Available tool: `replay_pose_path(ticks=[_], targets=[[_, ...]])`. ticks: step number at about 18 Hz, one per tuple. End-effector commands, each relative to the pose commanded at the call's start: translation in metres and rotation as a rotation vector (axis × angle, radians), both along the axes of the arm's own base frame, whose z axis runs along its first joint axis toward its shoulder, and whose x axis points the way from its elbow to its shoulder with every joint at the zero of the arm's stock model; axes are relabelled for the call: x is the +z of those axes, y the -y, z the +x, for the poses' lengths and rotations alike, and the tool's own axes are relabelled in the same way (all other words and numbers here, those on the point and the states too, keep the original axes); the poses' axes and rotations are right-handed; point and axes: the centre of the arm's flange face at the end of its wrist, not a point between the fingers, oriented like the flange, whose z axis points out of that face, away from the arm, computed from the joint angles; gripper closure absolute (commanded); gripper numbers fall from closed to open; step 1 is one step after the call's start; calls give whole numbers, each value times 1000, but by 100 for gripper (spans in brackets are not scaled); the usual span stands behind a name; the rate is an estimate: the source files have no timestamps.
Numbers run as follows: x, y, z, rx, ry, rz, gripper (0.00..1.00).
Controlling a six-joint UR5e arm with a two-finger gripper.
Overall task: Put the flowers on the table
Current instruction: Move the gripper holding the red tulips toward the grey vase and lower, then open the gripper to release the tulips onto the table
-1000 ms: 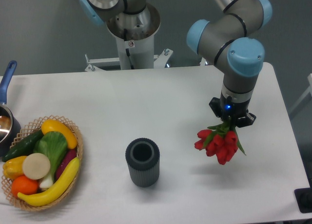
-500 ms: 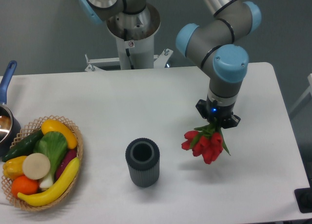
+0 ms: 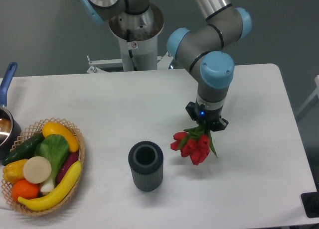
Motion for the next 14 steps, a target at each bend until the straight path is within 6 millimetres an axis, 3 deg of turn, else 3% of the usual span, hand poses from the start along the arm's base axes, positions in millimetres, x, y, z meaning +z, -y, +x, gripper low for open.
replay_pose_path(ticks=[5,8,10,11,14], targets=[[-9,-9,-3,-6,-33,22,49],[-11,-10,-3,-9,-31,20,27],[-12,-10,-5,-8,-31,20,19],[-11,-8,-6,-6,-32,21,4],[-7,-4,-10,2,-39,24,0]])
